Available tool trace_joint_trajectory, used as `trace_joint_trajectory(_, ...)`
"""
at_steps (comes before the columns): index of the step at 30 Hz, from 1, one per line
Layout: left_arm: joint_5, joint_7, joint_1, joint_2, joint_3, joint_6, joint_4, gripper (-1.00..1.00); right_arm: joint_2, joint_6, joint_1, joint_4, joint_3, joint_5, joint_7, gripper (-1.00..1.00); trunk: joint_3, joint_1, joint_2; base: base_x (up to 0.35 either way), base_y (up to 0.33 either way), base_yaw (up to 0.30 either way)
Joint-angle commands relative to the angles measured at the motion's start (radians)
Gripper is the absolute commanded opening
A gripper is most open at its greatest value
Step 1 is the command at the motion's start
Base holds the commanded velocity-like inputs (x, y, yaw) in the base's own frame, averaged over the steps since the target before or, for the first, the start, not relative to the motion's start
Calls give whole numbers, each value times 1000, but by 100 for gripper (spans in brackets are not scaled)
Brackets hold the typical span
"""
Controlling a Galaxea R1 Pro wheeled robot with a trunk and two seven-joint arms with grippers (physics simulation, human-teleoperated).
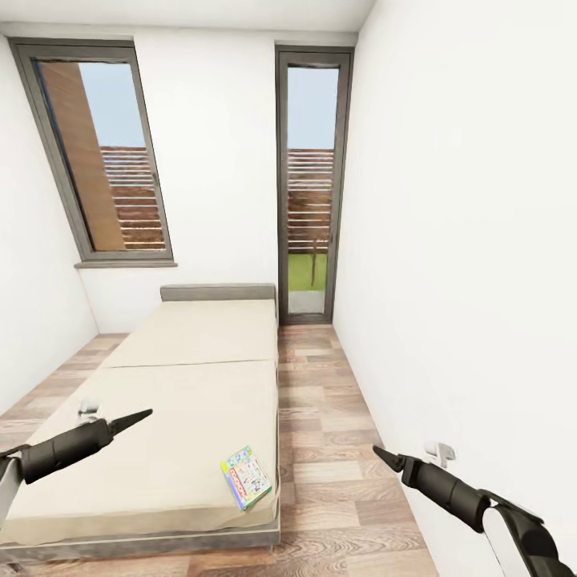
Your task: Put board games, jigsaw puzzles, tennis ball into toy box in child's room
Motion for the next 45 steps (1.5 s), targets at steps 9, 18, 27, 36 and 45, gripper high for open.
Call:
trace_joint_trajectory(9, 5, 128, -5, -52, -24, 66, 14, 100, 59, 7, -5, 6, 31, -1, -73, 100, -29, 35, -64, 0, 0, 0)
trace_joint_trajectory(18, 9, 192, -6, -91, -55, 120, 47, 100, 66, 6, -5, 4, 45, -2, -97, 100, -57, 69, -127, 0, 0, 0)
trace_joint_trajectory(27, 11, 203, -11, -129, -56, 129, 134, 100, 68, 11, -5, -2, 47, -2, -97, 100, -85, 104, -190, 0, 0, 0)
trace_joint_trajectory(36, 20, 196, -17, -128, -45, 147, 195, 100, 69, 5, -5, -3, 46, -4, -97, 100, -113, 138, -253, 0, 0, 0)
trace_joint_trajectory(45, 20, 193, -19, -127, -42, 172, 204, 100, 68, 9, -5, -4, 45, -9, -90, 100, -142, 173, -316, 0, 0, 0)
